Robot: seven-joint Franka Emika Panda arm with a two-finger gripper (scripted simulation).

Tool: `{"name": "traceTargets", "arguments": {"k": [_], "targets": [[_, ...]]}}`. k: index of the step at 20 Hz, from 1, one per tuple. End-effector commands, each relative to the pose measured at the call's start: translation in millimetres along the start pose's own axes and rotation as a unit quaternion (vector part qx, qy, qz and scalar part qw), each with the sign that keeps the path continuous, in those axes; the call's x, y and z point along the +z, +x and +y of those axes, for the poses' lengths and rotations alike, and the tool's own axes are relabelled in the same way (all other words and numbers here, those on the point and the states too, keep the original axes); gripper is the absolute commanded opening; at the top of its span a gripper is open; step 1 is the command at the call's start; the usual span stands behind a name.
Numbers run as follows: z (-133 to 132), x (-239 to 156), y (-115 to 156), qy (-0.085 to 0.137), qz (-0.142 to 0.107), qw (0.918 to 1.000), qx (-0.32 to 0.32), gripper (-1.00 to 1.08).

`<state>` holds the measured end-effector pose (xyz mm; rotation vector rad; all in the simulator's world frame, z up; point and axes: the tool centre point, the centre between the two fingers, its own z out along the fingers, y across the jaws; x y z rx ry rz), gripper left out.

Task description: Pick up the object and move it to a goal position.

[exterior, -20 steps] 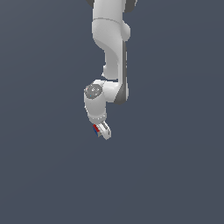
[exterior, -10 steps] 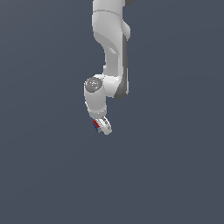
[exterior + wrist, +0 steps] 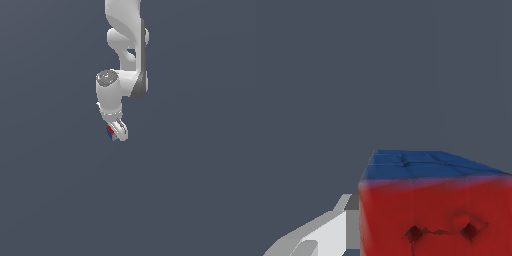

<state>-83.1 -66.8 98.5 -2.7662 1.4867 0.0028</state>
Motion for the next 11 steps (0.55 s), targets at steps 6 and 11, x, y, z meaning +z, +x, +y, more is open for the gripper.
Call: {"name": "traceTargets", "arguments": {"k": [6,11], "targets": [[13.4,-23.5,-10.2,0.000,0.000,1.0000,0.000,-1.00],[15.8,-27.8,-12.0,0.000,0.000,1.0000,0.000,-1.00]]}}
